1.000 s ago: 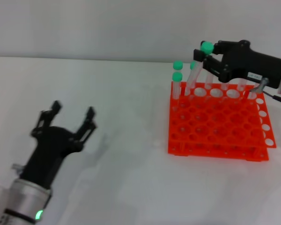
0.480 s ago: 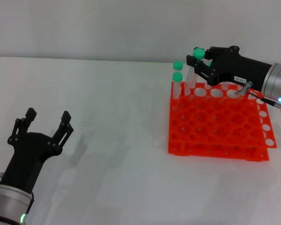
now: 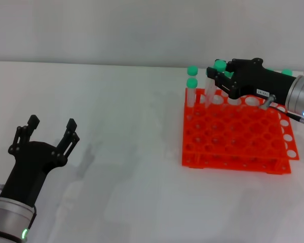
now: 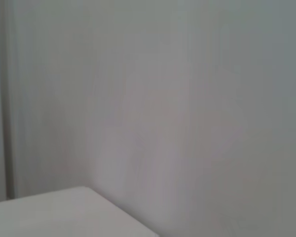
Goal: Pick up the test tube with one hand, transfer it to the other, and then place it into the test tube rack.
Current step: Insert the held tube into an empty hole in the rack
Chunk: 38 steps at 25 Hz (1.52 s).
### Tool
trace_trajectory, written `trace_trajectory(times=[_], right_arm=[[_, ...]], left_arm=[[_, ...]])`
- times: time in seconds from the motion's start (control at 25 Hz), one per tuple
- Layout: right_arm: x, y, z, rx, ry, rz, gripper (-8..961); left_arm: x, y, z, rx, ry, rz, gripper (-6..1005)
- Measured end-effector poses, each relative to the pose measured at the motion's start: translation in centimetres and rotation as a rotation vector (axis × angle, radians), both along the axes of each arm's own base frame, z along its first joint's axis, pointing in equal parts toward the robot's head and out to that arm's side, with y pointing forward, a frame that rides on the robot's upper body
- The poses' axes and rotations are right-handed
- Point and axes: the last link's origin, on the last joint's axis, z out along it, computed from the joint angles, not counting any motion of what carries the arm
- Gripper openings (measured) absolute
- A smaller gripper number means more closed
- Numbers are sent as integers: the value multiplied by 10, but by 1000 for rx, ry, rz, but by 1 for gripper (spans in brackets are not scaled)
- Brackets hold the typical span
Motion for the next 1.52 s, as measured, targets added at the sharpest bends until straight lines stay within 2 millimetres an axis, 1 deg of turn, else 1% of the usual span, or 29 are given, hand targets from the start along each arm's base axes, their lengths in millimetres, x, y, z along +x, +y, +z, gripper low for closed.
trace_trajectory(times=[0.56, 0.72, 0.92, 1.2, 1.4, 1.52], right_arm=[[8, 2, -4, 13, -31, -44, 245], [13, 5, -9, 14, -40, -89, 245], [13, 5, -17, -3, -90, -95, 245], [12, 7, -23, -16, -125, -101, 245], [11, 6, -23, -20, -121, -105, 358], [11, 4, -23, -26, -112, -98, 468]], left_arm=[[2, 1, -1, -5, 2, -9, 879], [2, 2, -1, -5, 2, -11, 878], [2, 2, -1, -4, 2, -11, 878], [3, 3, 0, -3, 3, -13, 878], [3, 4, 0, -2, 4, -14, 878], [3, 4, 0, -2, 5, -14, 879]])
